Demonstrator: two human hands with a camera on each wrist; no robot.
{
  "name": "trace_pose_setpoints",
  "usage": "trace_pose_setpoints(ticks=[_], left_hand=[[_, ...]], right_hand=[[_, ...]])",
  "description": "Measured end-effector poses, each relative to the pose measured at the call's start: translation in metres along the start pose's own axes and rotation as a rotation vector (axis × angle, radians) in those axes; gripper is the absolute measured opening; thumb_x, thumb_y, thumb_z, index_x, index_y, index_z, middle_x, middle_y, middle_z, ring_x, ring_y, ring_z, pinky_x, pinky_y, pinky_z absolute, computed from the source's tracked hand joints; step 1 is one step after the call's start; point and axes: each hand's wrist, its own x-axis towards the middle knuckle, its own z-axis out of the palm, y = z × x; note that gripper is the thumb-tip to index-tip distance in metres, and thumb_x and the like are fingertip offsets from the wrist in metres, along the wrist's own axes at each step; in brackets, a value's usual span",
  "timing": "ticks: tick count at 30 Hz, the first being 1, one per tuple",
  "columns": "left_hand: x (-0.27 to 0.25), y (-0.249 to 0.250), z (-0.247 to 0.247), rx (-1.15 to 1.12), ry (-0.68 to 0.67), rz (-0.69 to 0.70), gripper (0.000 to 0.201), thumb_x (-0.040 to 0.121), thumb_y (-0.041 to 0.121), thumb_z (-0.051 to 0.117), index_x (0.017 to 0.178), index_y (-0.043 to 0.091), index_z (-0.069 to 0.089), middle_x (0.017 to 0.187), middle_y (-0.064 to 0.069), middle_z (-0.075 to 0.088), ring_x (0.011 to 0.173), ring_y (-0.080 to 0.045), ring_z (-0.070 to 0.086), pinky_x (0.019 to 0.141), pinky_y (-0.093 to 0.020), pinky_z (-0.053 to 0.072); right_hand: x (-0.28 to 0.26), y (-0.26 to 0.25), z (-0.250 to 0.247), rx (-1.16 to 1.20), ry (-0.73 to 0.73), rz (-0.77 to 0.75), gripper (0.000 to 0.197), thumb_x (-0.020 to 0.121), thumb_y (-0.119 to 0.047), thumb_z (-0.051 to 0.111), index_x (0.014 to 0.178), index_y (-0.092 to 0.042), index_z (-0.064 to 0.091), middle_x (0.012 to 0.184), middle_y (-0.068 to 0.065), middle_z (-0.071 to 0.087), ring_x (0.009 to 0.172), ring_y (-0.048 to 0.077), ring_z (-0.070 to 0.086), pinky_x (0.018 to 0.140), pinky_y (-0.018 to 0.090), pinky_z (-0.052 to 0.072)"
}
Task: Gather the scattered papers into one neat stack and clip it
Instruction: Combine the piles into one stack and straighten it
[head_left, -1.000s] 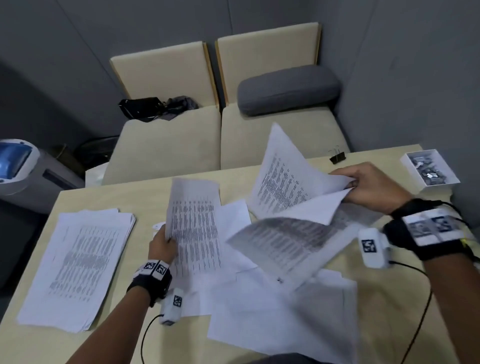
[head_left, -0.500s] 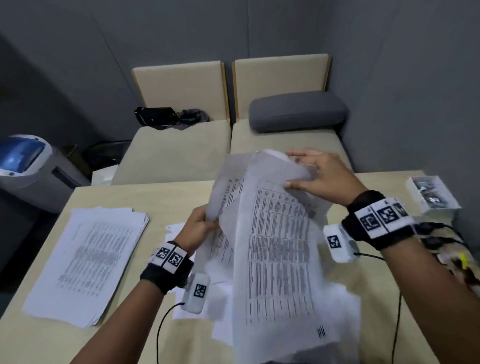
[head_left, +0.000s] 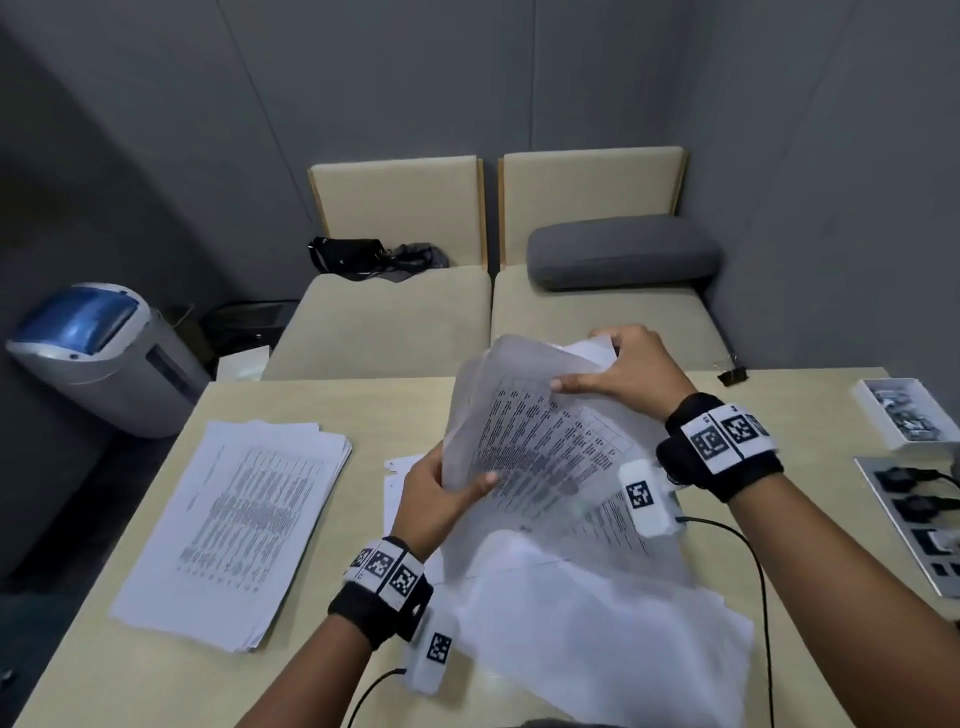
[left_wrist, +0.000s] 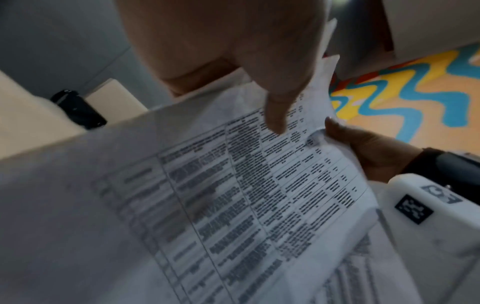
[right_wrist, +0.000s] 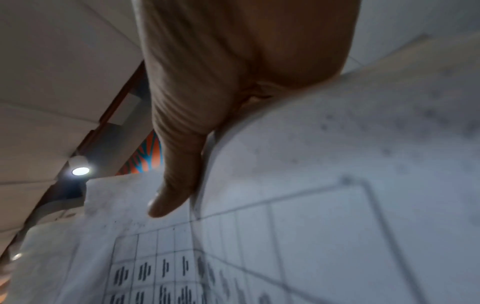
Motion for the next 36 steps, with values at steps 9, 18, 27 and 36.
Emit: trace_pose_setpoints(ticks=[9,18,27,36], left_hand=[[0.027,0.034,-0.042,-0.120,0.157,0.125,0.016,0.085,0.012,0.068,0.069,0.008,0.065,0.051,0.003,0.065,0.046,-0.006,0.059,0.046,-0.019,0.047],[0.043,0.008,-0.067,-0.431,0.040,-0.123,0.045,0.080,0.013,0.074,0.121,0.006,0.057,0.102,-0.008,0.073,0.099,-0.031,0.066,0.082,-0.042,0.059],[0.041,0.032,-0.066,-0.150,0.145,0.099,0.018,0.084,0.014,0.072,0.100,0.022,0.065,0.092,-0.012,0.073,0.085,-0.024,0.072,0.067,-0.038,0.061],[0.045,0.044,-0.062,-0.046,0.024,0.239,0.044,0.085,0.063,0.049,0.104,0.028,0.068,0.098,-0.006,0.075,0.092,-0.022,0.072,0.081,-0.038,0.059]], right_hand=[[-0.022,0.001,-0.007,0.319,0.095,0.098,0.091,0.044,-0.043,0.093,0.124,-0.026,0.052,0.111,-0.007,0.065,0.098,0.007,0.061,0.082,0.021,0.049],[-0.060,0.025,0.083,0.607,0.074,0.288,0.064,0.050,-0.041,0.090,0.105,-0.016,0.070,0.104,0.000,0.075,0.102,0.019,0.071,0.097,0.042,0.051],[-0.055,0.009,0.071,0.473,-0.005,0.176,0.030,0.071,-0.017,0.082,0.099,-0.014,0.071,0.095,-0.011,0.075,0.093,0.005,0.071,0.084,0.028,0.057],[-0.041,-0.014,0.066,0.537,0.147,0.006,0.012,0.088,-0.025,0.064,0.100,-0.026,0.066,0.087,-0.022,0.072,0.086,-0.010,0.065,0.075,0.010,0.050]])
